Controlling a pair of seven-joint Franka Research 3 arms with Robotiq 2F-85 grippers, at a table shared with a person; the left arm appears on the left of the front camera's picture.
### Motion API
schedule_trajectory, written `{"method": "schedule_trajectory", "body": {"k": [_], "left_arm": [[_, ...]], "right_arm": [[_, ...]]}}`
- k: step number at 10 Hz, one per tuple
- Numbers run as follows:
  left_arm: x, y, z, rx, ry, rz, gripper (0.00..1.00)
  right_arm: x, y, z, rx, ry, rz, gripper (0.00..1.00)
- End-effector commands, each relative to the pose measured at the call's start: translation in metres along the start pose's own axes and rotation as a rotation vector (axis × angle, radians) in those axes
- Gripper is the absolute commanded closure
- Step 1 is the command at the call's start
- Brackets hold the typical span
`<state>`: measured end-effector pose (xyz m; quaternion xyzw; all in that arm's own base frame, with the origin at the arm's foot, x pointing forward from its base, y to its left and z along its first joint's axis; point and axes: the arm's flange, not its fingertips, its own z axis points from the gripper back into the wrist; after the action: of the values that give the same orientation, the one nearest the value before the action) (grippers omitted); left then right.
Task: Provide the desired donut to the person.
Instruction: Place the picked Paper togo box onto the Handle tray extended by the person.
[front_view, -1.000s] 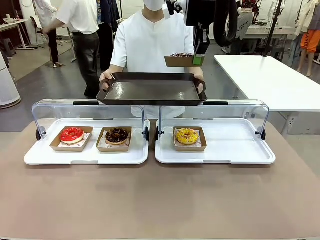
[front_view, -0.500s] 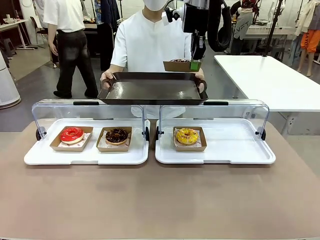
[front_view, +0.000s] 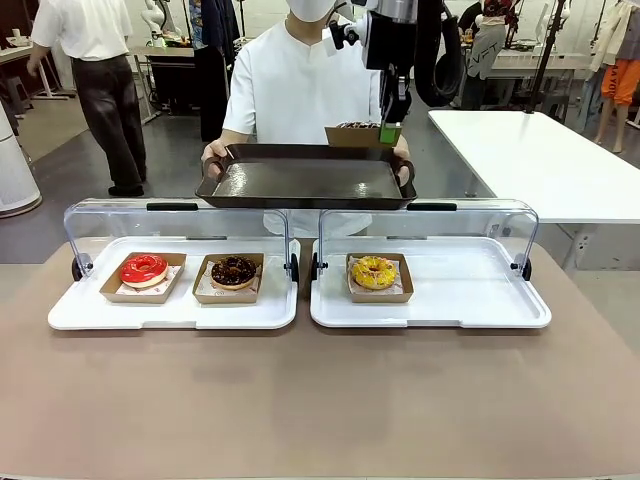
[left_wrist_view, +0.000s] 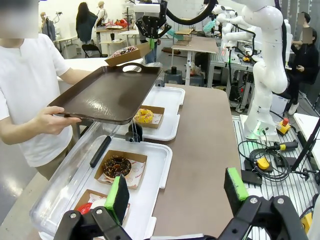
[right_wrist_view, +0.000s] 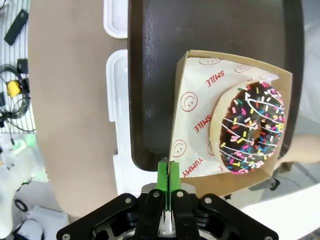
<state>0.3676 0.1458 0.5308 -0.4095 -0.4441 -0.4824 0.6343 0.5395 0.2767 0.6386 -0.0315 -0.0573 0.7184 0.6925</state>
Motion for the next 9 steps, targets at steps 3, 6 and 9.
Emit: {"method": "schedule_trajectory", "body": {"k": [3,6,9], "left_arm": [[0.0,-0.001,0.001,-0.002,-0.01,-0.005,0.0],[0.0,-0.001,0.001,-0.002,-0.01,-0.005,0.0],[0.0,-0.001,0.001,-0.002,-0.01,-0.005,0.0]], "right_arm": [[0.003,-0.004,-0.028,0.006,-0.008,0.086,0.98],[0.0,-0.02,-0.044,0.016,-0.013,0.064,0.98],[-0.009,-0.04,-0.06,0.024,-0.03,0.006,0.98]]}}
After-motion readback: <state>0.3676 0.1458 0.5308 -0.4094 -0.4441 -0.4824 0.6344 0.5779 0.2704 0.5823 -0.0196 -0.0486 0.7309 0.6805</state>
